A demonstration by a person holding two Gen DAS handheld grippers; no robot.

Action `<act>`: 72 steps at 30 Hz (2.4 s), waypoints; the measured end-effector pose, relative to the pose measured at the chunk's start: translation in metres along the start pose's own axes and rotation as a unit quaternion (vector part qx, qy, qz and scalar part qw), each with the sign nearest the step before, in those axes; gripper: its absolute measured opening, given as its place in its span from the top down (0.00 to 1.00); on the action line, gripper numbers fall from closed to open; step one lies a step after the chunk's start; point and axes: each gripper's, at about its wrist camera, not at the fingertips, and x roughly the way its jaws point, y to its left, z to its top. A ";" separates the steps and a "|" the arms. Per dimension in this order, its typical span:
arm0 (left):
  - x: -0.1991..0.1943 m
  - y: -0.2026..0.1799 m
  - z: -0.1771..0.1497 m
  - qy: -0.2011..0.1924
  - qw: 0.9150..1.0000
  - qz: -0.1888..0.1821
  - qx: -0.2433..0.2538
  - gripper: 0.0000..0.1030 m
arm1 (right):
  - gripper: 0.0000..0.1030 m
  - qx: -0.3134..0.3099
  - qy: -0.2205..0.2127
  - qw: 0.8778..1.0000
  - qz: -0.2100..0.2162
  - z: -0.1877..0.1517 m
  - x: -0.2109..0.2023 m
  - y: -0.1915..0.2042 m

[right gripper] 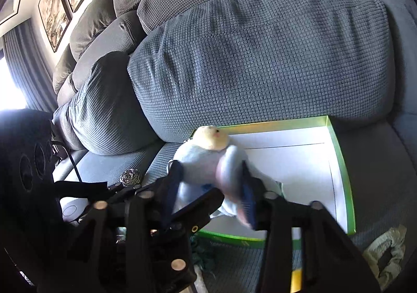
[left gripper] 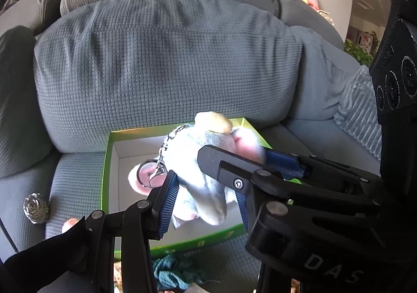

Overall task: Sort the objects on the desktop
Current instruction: 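Lift the elephant with the right gripper and carry it over the box, then drop the elephant into the box and open the right gripper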

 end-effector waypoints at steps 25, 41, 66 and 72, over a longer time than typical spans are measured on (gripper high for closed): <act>0.041 0.016 -0.008 0.049 0.994 0.095 -0.011 0.37 | 0.31 0.035 0.052 0.997 -0.050 0.002 0.048 -0.031; 0.040 0.024 -0.003 0.065 0.990 0.119 -0.031 0.22 | 0.17 0.053 0.060 0.993 -0.082 0.003 0.040 -0.038; 0.008 0.019 -0.003 0.053 0.991 0.114 -0.036 0.22 | 0.17 0.038 0.053 0.994 -0.090 -0.001 0.011 -0.022; -0.004 0.016 -0.006 0.050 0.992 0.115 -0.031 0.22 | 0.17 0.032 0.052 0.994 -0.093 -0.005 0.000 -0.017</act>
